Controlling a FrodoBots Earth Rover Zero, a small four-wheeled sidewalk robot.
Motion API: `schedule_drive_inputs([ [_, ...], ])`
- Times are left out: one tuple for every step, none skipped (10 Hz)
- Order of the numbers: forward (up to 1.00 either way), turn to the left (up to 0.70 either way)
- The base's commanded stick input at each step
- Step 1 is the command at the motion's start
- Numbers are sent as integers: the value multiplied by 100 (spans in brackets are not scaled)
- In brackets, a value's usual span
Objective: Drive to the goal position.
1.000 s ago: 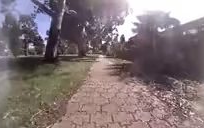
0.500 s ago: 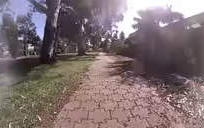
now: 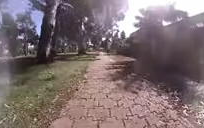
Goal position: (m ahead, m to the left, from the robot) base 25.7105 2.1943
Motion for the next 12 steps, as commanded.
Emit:
schedule_drive_inputs([
  [70, 0],
  [70, 0],
  [70, 0],
  [70, 0],
  [70, 0],
  [70, 0],
  [70, 0],
  [70, 0],
  [70, 0],
  [70, 0],
  [70, 0],
  [70, 0],
])
